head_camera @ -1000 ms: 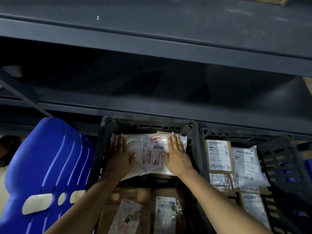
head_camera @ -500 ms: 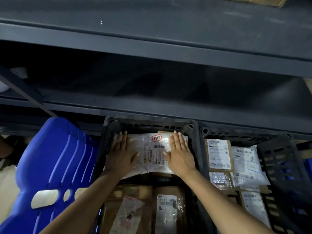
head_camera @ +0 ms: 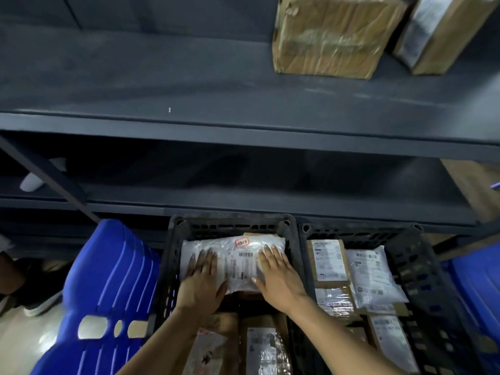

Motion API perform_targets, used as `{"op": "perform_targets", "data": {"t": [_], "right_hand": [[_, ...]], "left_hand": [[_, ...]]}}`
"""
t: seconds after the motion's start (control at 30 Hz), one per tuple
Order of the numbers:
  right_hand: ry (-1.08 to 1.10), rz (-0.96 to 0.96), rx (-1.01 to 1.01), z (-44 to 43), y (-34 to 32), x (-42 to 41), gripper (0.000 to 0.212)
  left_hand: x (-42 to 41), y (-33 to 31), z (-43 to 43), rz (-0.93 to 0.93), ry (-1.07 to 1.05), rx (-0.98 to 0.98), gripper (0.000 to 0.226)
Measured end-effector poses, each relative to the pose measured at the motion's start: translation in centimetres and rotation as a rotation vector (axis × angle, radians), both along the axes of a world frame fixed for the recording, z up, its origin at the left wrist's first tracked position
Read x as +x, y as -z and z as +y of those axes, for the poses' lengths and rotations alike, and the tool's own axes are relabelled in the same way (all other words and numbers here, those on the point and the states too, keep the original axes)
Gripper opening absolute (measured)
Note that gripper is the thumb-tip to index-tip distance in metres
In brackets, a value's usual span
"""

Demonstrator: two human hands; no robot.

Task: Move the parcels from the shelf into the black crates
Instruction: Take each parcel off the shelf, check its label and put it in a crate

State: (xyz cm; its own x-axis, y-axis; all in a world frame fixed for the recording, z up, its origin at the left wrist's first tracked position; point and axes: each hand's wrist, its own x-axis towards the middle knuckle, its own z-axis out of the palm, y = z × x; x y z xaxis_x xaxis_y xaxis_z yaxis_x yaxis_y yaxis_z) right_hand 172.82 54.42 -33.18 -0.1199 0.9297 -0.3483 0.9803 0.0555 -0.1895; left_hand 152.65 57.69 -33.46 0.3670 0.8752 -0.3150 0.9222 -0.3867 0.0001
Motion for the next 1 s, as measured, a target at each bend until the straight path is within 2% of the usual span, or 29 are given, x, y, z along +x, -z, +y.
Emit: {"op": "perform_targets", "data": {"t": [0.13, 0.3, 0.47, 0.63, 1.0], "right_hand": [[0.001, 0.065, 0.183, -0.8, -4.6, 1.1, 0.062], [0.005, 0.091, 0.501, -0.6, -12.5, 4.1, 0.055], [0.021, 0.013, 0.719, 1.2, -20.1, 8.9, 0.055], [0.059, -0.085, 0.739, 3.9, -25.4, 14.2, 0.065], [0.120, -0.062, 0.718, 14.2, -33.5, 22.3, 0.071]], "left_hand": [[1.2, -5.0, 0.2, -0.119, 0.035, 0.075, 0.068], [4.9, -13.7, 1.4, -0.355, 0.112, 0.334, 0.062], [9.8, -21.1, 3.0, -0.392, 0.198, 0.531, 0.064], [14.4, -26.1, 5.8, -0.303, 0.190, 0.625, 0.072], [20.9, -32.5, 14.5, -0.231, 0.145, 0.676, 0.073]]}}
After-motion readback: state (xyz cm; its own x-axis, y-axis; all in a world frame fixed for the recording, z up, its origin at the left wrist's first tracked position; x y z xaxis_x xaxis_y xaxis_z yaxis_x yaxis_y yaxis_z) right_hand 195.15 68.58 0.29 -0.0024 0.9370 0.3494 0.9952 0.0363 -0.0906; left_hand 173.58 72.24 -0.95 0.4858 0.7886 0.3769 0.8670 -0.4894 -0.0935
